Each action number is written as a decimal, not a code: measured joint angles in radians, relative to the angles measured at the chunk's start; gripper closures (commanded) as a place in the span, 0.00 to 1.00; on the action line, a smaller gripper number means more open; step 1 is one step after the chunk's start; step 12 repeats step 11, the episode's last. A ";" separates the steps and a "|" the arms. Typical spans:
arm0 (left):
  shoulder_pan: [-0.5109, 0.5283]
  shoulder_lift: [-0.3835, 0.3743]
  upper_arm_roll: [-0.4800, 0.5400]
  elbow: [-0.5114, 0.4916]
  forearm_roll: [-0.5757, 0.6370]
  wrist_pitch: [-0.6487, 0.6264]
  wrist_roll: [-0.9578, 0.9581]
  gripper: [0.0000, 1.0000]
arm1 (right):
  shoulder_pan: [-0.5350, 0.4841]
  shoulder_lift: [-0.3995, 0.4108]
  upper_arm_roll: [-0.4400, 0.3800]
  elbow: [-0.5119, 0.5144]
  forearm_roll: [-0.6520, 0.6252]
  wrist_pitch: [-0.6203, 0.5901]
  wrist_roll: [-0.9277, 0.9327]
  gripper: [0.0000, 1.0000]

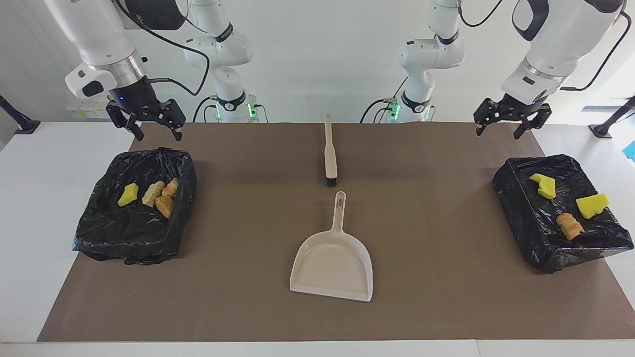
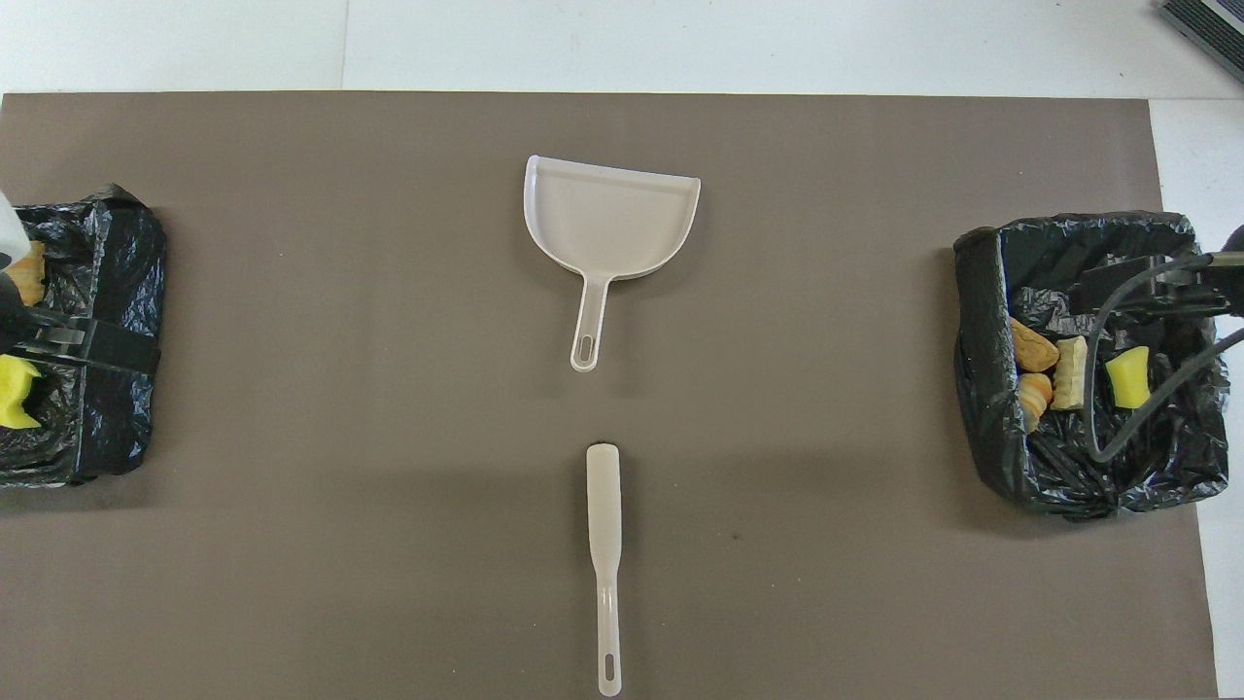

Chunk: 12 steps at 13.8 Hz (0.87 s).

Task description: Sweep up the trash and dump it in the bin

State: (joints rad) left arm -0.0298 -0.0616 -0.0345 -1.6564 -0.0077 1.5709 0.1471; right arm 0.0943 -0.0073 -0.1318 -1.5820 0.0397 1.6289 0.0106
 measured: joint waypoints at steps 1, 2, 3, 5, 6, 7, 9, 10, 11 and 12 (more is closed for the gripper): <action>0.001 -0.002 0.002 0.000 -0.019 0.010 0.000 0.00 | 0.000 0.000 0.000 0.000 0.000 0.000 0.000 0.00; 0.004 -0.003 0.003 0.000 -0.030 0.027 -0.003 0.00 | 0.000 0.000 0.000 0.000 0.000 0.000 0.000 0.00; 0.010 -0.003 0.003 0.000 -0.035 0.035 -0.005 0.00 | 0.000 0.000 0.000 0.000 0.000 0.000 0.000 0.00; 0.013 -0.003 0.003 0.000 -0.040 0.042 -0.005 0.00 | 0.000 0.000 0.000 0.000 0.000 0.000 0.000 0.00; 0.013 -0.003 0.002 0.000 -0.040 0.042 -0.004 0.00 | 0.000 0.000 0.000 0.000 0.000 0.000 0.000 0.00; 0.013 -0.003 0.000 0.000 -0.040 0.042 -0.004 0.00 | 0.000 0.000 0.000 0.000 0.000 0.000 0.000 0.00; 0.012 -0.003 -0.003 0.000 -0.040 0.042 -0.004 0.00 | 0.000 0.000 0.000 0.000 0.000 0.000 0.000 0.00; 0.012 -0.003 -0.004 0.000 -0.040 0.042 -0.004 0.00 | 0.000 0.000 0.000 0.000 0.000 0.000 0.000 0.00; 0.012 -0.003 -0.004 0.000 -0.040 0.042 -0.003 0.00 | 0.000 0.000 0.000 0.000 0.000 0.000 0.000 0.00; 0.012 -0.003 -0.004 0.000 -0.040 0.042 -0.003 0.00 | 0.000 0.000 0.000 0.000 0.000 0.000 0.000 0.00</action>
